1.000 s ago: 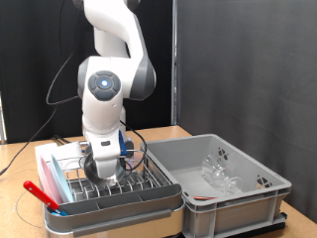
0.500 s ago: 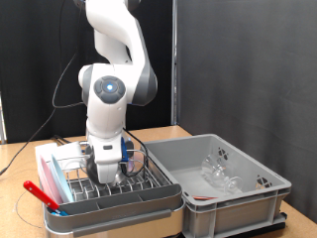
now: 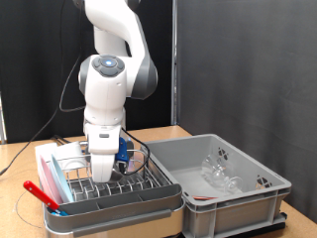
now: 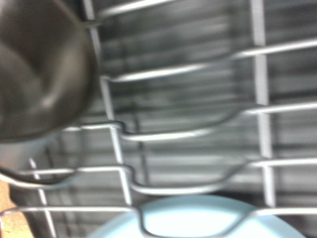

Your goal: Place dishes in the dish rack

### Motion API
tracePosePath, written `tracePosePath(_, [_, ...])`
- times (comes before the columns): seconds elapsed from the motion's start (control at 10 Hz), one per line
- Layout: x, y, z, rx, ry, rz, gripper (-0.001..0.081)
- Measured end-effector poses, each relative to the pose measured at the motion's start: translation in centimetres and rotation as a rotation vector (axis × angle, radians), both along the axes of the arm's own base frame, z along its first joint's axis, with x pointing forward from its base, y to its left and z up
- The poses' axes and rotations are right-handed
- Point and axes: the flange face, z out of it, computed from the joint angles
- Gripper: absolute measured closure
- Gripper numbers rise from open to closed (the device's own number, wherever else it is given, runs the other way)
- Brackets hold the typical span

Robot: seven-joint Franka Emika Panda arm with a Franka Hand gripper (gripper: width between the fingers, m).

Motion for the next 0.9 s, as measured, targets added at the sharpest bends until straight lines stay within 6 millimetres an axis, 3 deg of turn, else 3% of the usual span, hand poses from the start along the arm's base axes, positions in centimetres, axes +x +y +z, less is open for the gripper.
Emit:
tracePosePath(0.3, [1.0,0.9,0.5,0.098,0.148,0.048,0.0001])
tracePosePath(0.6, [-0.6,3.4,0.6,0.216,0.318,0.163,0.0001])
tracePosePath(0.9, [-3.1,5.1,-1.0,0.23,0.383,0.201,0.0001])
